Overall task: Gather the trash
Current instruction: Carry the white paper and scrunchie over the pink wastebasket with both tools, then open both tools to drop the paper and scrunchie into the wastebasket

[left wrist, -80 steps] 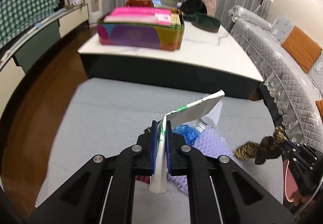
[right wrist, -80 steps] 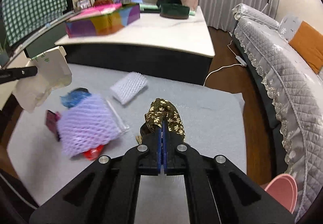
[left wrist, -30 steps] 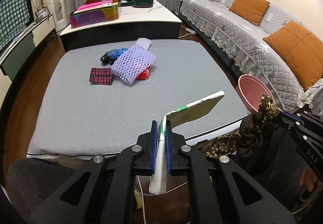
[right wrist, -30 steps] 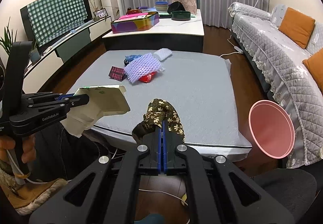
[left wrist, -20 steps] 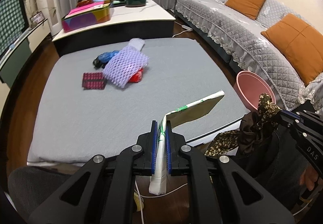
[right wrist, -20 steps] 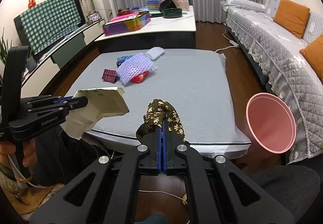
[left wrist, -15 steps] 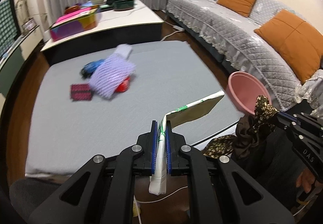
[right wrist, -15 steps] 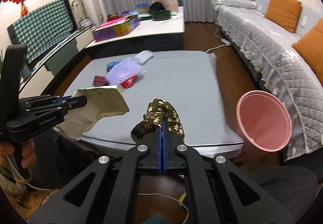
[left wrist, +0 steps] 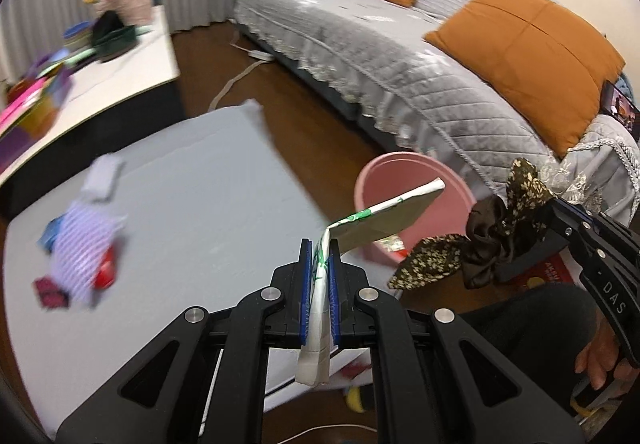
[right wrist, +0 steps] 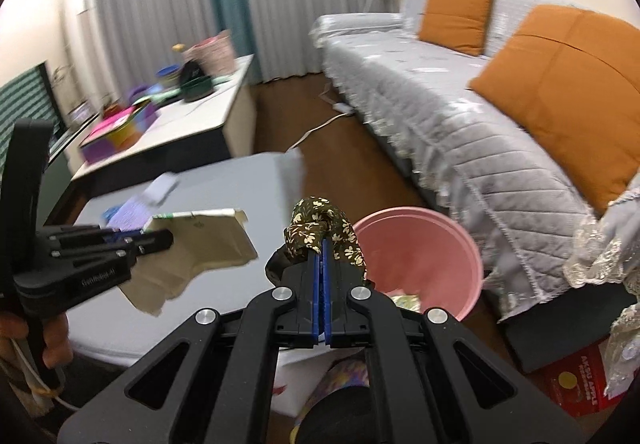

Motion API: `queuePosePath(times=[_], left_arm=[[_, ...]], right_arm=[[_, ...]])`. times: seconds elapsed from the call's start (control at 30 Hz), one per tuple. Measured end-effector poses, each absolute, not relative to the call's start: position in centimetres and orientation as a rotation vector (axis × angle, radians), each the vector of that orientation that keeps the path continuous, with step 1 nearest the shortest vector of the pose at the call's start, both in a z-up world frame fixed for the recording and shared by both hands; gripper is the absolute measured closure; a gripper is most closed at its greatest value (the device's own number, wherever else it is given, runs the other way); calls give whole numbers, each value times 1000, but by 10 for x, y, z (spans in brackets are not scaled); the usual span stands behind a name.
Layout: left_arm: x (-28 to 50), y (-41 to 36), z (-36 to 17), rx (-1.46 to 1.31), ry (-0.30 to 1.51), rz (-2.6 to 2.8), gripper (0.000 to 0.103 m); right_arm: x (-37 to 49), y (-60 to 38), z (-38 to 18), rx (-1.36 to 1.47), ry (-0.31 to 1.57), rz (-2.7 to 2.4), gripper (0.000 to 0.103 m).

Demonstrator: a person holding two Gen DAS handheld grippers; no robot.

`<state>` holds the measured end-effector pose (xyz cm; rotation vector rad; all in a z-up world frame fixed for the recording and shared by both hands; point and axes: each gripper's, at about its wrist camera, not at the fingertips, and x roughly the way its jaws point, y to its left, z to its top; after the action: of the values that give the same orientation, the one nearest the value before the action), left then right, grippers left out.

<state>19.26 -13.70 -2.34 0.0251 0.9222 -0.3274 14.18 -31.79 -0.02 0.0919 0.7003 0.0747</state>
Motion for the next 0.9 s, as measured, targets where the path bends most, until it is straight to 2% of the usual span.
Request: queuePosePath(times=[0.4,0.7,0.73,0.77,0.8,0.83,0.87,0.9], left_arm=[[276,-236,-57,61,1017,-467,95],[312,-279,-90,85,1073,-500,95],[316,-283,-94,83,1083,-506,94],[319,-286,-98,80,1093,-505,90],[322,-288,-103,76,1106,-504,70],[323,-289,-106,76,1115,-495,52],[325,-289,-108,79,1115,-472,22],[324,-286,-109,81,1094,-420,17]], right_arm=[[222,-393,-44,197,752,-158,101],[250,-432,-95,281,896,-227,101],[252,-434,-98,289,909,-228,97],[253,-436,-101,295,920,-233,97],[255,-439,-106,298,944,-237,94],[256,-441,-110,306,959,-240,78],[256,-442,-112,314,964,-245,50],[255,-444,-113,324,956,-252,38]])
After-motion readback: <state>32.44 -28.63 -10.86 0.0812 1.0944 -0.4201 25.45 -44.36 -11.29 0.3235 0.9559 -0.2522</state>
